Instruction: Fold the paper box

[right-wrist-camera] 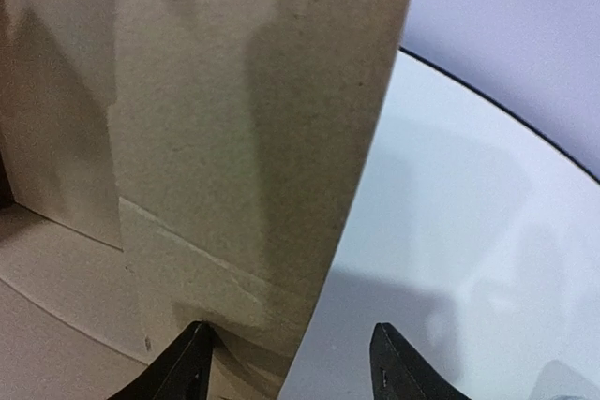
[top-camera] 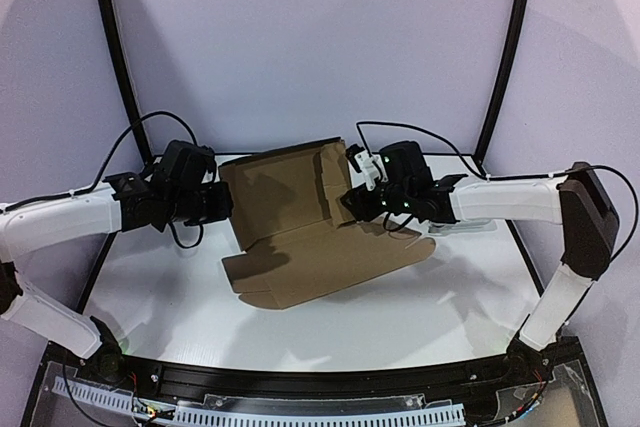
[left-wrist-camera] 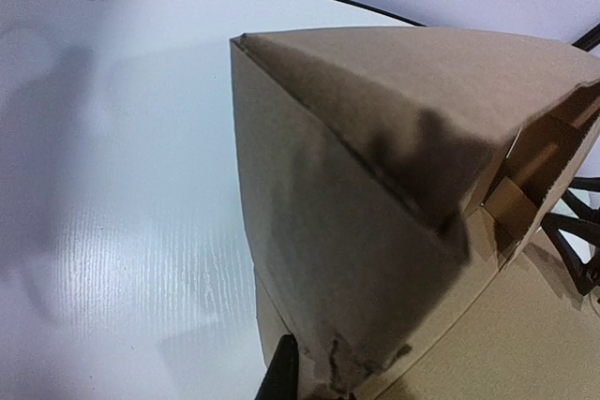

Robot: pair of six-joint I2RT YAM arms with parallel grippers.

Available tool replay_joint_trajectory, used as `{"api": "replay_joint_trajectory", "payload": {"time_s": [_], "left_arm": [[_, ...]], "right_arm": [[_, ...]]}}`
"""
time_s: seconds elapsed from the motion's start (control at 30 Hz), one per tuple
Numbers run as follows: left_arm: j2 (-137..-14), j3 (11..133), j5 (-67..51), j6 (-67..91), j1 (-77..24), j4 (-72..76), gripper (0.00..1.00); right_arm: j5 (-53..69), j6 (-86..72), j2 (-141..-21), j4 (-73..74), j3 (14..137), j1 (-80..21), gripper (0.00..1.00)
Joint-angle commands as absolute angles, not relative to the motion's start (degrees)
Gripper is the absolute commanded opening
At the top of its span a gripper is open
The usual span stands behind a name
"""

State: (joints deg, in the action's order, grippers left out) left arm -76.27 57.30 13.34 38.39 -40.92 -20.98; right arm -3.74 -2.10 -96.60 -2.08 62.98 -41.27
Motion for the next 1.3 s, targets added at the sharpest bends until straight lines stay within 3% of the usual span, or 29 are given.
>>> {"api": "replay_joint_trajectory", "payload": {"time_s": [0.0,0.3,0.5,0.7,0.8,0.97,1.07,1.27], "left_arm": [[-73.67,58.31,4.92,37.62,-41.37,-16.36,0.01],[-70.20,55.93,2.20,36.80,-41.36,-14.91,0.01],[-69.49,54.88,2.02,36.54,-41.38,-14.18,0.01],[-69.73,54.78,0.60,36.06,-41.33,-13.04,0.01],[-69.27,54.46,0.50,36.03,-41.39,-12.82,0.01],[-67.99,53.95,1.84,36.15,-41.36,-13.11,0.01],[-67.63,53.66,1.72,36.25,-41.39,-12.84,0.01],[-67.81,53.48,0.24,36.26,-41.44,-11.27,0.01]], "right_arm": [[-8.05,-1.11,-94.42,-4.54,62.60,-40.50,0.62],[-2.96,-2.83,-91.83,-5.68,61.21,-37.94,0.84],[20.66,-2.12,-89.73,-6.97,60.70,-35.50,0.87],[25.34,-1.93,-90.94,-5.91,62.95,-35.42,0.87],[23.72,-2.06,-91.38,-4.64,63.77,-35.41,0.82],[18.30,-2.89,-91.61,-3.64,63.91,-35.41,0.51],[14.75,-3.87,-91.84,-4.23,63.50,-35.50,0.40],[5.02,-2.93,-93.35,-6.52,63.34,-38.20,0.33]]}}
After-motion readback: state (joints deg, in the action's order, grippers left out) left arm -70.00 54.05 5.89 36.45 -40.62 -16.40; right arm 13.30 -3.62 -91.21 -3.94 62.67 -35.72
